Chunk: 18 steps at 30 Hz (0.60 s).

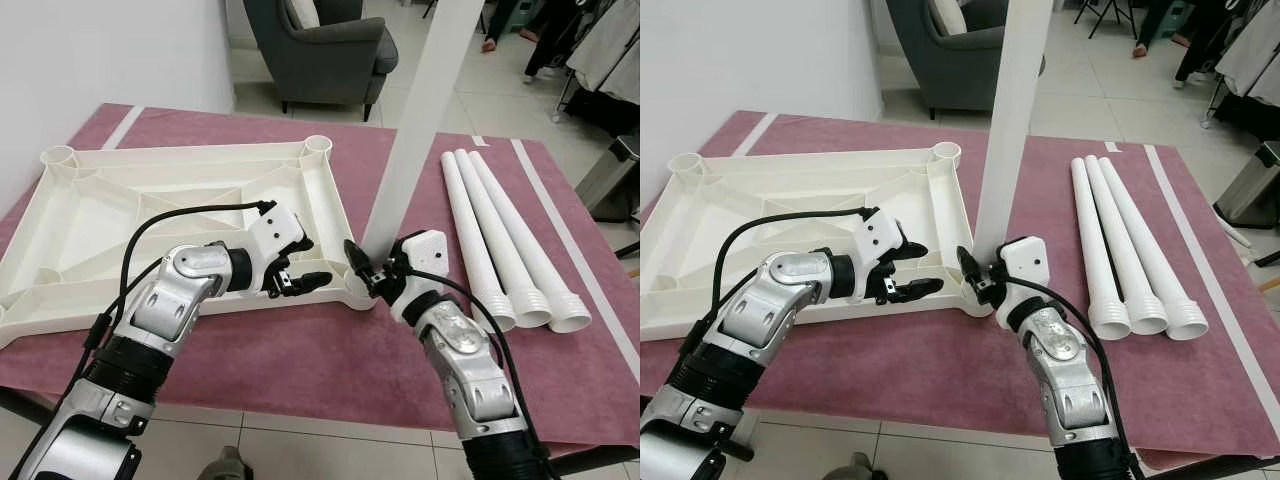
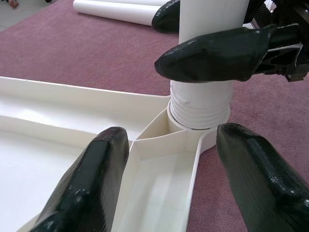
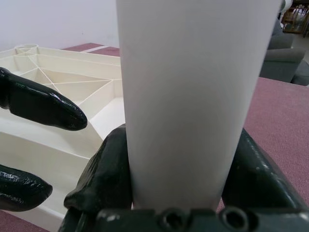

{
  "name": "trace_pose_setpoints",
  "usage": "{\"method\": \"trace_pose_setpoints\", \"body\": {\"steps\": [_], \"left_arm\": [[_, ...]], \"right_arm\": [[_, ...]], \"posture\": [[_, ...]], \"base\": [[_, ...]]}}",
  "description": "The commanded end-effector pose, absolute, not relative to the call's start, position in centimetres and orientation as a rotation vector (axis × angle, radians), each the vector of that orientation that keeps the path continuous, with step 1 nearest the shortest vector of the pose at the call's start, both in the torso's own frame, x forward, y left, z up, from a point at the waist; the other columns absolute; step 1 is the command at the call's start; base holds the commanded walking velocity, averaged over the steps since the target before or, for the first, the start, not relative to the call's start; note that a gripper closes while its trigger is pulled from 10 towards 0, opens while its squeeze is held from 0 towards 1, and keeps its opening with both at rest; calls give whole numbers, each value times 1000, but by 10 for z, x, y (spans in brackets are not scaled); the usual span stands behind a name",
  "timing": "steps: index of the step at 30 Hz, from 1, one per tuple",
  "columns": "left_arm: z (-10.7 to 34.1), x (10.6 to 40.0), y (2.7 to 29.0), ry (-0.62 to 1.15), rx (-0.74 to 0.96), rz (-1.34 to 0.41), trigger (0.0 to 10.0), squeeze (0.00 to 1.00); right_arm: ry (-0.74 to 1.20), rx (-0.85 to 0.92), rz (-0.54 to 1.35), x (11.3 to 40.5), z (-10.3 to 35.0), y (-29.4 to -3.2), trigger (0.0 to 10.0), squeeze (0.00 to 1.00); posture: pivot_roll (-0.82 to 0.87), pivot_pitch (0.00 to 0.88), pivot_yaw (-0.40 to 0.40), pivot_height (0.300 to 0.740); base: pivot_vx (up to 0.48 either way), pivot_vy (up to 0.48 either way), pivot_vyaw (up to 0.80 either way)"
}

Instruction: Building children table

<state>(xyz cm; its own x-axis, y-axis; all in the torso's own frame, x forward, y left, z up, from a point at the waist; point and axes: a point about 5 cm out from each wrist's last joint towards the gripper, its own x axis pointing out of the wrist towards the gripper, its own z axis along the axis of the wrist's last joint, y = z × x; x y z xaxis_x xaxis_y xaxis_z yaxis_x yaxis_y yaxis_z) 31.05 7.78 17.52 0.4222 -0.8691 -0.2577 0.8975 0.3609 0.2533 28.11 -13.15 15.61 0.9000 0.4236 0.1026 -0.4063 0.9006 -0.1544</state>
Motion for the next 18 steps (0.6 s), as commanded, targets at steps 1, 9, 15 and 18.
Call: {"method": "trace_pose_setpoints", "body": {"steps": [1,9,15,18], "left_arm": [[169,311,79,96,410,-1105,10000,0],[159,306,76,129,445,-1177,10000,0],[144,305,71,179,438,-1191,10000,0],[142,305,71,186,441,-1190,10000,0]], "right_arm": [[-37,-146,414,281,138,-137,0,0],[38,-202,343,295,132,-136,0,0],[74,-122,358,292,125,-131,0,0],[73,-121,356,292,125,-132,0,0]], "posture": [[91,28,29,740],[96,30,25,740],[94,32,27,740],[94,32,27,740]], "base": [[0,0,0],[0,0,0],[0,0,0],[0,0,0]]}}
